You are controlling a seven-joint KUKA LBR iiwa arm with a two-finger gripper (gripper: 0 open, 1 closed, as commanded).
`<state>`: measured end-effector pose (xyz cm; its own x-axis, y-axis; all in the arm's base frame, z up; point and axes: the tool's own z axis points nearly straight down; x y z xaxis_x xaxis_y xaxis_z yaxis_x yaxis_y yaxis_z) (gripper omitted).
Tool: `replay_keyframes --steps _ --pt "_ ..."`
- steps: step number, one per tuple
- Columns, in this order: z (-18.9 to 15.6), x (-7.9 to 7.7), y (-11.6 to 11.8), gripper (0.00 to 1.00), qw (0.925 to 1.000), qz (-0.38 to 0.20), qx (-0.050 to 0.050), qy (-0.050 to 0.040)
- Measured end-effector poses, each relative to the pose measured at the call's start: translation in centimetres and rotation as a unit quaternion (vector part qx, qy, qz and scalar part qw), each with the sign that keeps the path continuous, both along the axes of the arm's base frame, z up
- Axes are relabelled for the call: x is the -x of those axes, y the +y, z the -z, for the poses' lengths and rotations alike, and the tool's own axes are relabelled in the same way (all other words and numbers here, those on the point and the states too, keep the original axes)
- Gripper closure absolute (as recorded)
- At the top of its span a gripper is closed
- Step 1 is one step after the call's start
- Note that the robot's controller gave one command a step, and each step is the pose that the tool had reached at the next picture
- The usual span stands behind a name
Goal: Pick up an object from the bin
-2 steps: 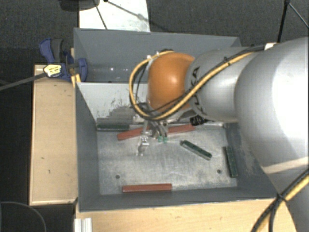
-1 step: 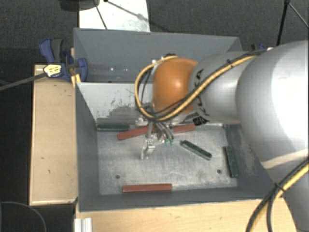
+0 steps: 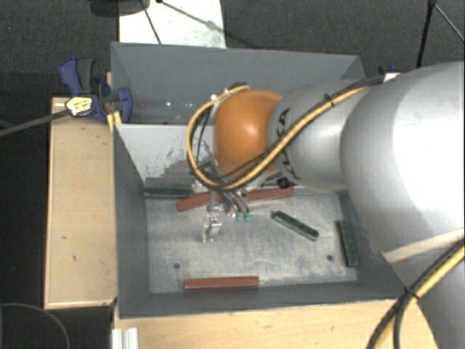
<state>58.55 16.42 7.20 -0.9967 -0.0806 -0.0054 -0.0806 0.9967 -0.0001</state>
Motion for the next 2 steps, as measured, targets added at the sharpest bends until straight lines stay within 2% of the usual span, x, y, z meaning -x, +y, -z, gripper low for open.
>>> replay_keyframes --steps 1,2 --pt "0.0 2.0 -0.7 0.0 0.9973 -0.073 -0.001 -0.0003" --pt "-0.2 -0.2 0.0 1.0 1.0 0.001 -0.001 0.0"
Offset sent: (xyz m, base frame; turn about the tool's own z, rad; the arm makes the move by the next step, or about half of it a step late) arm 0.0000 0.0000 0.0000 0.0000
